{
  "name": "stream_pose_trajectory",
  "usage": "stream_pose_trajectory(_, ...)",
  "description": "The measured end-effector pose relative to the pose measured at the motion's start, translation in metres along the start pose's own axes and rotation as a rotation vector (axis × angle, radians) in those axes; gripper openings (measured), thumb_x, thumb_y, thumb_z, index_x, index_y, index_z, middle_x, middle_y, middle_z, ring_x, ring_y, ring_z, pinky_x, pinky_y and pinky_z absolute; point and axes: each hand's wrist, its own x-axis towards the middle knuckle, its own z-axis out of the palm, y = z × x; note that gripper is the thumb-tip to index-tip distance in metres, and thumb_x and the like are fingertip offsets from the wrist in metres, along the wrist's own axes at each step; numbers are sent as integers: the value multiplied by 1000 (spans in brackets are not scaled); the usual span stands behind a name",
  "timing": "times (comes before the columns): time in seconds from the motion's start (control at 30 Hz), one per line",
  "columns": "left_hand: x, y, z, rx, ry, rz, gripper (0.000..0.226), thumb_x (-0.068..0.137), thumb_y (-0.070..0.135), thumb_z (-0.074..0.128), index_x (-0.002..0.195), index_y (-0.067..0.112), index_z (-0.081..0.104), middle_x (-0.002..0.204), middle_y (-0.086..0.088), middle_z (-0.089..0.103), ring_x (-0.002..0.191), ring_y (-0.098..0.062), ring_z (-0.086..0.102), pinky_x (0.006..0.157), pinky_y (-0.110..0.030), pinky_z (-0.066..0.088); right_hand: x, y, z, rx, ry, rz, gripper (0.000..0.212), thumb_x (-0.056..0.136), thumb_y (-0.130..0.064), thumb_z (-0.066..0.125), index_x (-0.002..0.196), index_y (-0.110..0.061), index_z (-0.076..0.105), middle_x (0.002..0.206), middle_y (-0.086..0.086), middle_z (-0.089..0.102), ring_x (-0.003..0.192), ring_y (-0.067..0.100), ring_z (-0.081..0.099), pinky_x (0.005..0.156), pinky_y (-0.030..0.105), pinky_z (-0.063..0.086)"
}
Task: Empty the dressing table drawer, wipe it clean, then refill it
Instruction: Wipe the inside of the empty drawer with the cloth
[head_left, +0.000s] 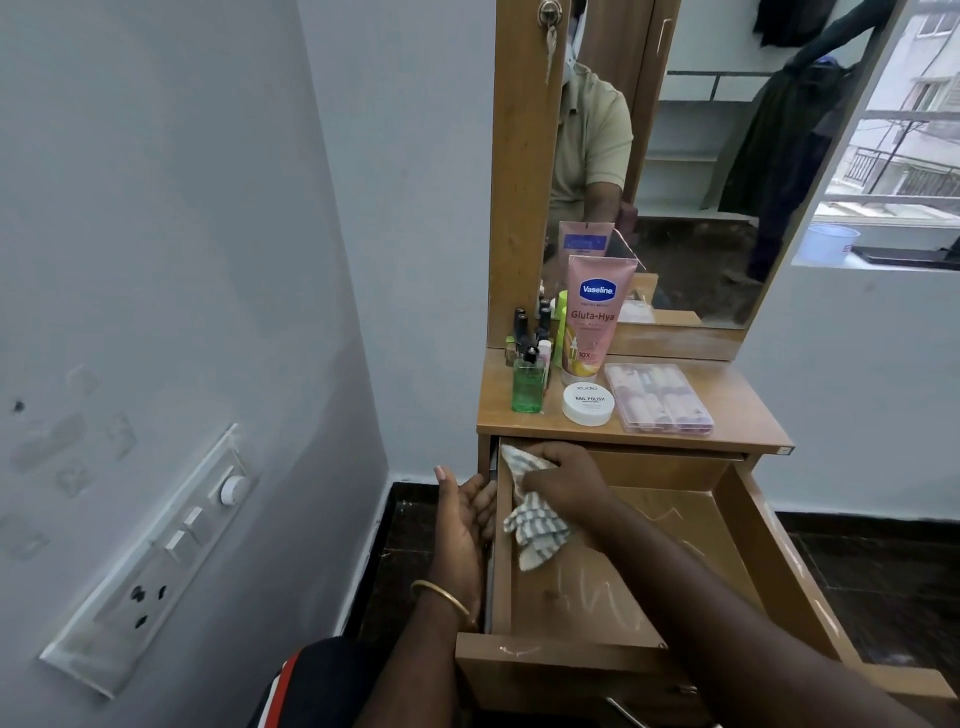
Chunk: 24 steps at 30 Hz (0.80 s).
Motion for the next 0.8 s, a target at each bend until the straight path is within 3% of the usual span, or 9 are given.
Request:
stream_pose_trajectory(0.07, 0, 1, 1, -10, 14, 13, 90, 74, 80, 24, 135, 19, 51, 126, -2, 66, 114, -18, 63, 92, -33, 48, -8, -3, -2, -297, -39, -228, 32, 84, -6, 68, 112, -21, 72, 101, -2, 70, 81, 9, 62, 64, 19, 47)
stream_pose_trajectory(0.1, -1, 2, 2, -14, 9, 19, 88, 74, 80, 24, 128, 18, 56, 120, -2, 70, 112, -20, 65, 94, -35, 48, -12, -5, 0, -447, -85, -307, 39, 85, -7, 66, 120, -22, 69, 112, -1, 66, 90, 11, 61, 70, 17, 44)
stream_pose_trajectory(0.2, -4, 3, 3, -29, 22, 26, 89, 74, 79, 25, 121, 13, 63, 110, -8, 74, 106, -29, 67, 89, -37, 49, -31, -15, 6, -761, -188, -330, 64, 81, -5, 69, 139, -25, 53, 139, 1, 46, 120, 23, 51, 94, 30, 47)
stream_pose_trajectory(0.27, -4, 2, 1, -42, 41, -3, 87, 76, 78, 24, 127, 16, 58, 115, -8, 71, 102, -24, 66, 79, -34, 49, -50, -24, 4, -888, -223, -374, 58, 85, -9, 66, 139, -28, 53, 142, 1, 45, 124, 23, 49, 97, 35, 48)
stream_pose_trajectory(0.37, -2, 2, -2, -101, 49, -72, 100, 75, 80, 27, 147, 12, 38, 142, -13, 54, 121, -33, 56, 85, -43, 49, -73, -27, -2, -920, -313, -477, 38, 93, -14, 58, 129, -23, 60, 136, 3, 53, 124, 22, 52, 97, 36, 48)
stream_pose_trajectory(0.53, -2, 4, -2, -97, 37, -84, 100, 77, 83, 24, 148, 14, 37, 147, -13, 48, 131, -35, 47, 83, -47, 47, -97, -27, -14, -941, -486, -512, 47, 93, -10, 58, 138, -23, 56, 142, 6, 49, 128, 25, 47, 103, 36, 40)
stream_pose_trajectory(0.67, -6, 3, -2, -55, 44, -33, 98, 78, 81, 25, 145, 10, 41, 143, -16, 51, 119, -30, 54, 102, -48, 40, -106, -29, -21, -891, -635, -536, 39, 96, -9, 57, 134, -15, 62, 139, 11, 55, 127, 27, 49, 105, 38, 39)
stream_pose_trajectory(0.8, -12, 6, -4, -9, 53, -34, 91, 85, 78, 22, 138, 9, 48, 137, -16, 57, 114, -28, 57, 93, -46, 45, -102, -29, -25, -876, -666, -531, 43, 91, -5, 60, 133, -16, 63, 140, 8, 55, 127, 28, 49, 108, 42, 38)
